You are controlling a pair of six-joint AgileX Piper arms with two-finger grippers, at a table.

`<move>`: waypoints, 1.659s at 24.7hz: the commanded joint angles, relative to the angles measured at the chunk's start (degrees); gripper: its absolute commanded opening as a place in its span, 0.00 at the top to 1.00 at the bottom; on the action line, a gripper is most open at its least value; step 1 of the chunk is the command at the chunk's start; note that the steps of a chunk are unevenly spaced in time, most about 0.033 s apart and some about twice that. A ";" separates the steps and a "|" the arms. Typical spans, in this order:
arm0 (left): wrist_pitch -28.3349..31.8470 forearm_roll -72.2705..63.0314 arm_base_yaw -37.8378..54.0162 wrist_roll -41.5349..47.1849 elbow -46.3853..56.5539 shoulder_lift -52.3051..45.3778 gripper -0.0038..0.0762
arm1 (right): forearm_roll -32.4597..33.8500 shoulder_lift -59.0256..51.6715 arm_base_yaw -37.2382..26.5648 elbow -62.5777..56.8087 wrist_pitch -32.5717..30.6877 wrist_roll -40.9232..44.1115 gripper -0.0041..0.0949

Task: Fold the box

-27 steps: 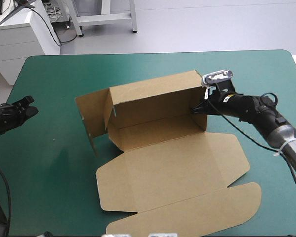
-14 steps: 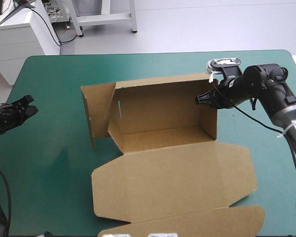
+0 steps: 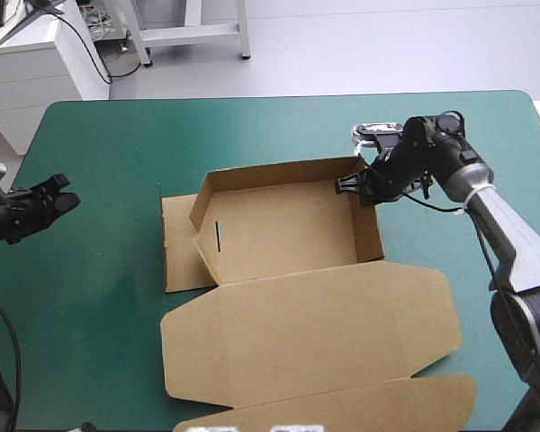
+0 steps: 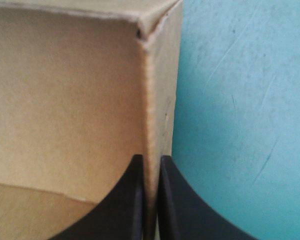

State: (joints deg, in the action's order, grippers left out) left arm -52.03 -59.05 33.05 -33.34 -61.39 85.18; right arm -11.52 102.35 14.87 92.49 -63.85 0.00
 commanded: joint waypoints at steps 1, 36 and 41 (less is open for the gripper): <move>-0.21 -3.48 -0.49 -0.34 -1.39 -2.23 0.96 | -1.43 1.38 0.14 2.57 0.72 0.00 0.96; 1.00 -3.48 -0.49 -0.12 -1.39 -2.23 0.96 | 4.34 -15.96 0.29 6.89 -7.83 4.60 0.09; 1.00 -3.48 -0.49 -0.12 -1.39 -2.23 0.96 | 6.10 -13.28 2.28 6.89 -7.72 6.44 0.09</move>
State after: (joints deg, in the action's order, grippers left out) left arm -50.88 -59.23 32.83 -33.51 -61.34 85.18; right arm -6.58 89.55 15.91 98.18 -71.41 5.92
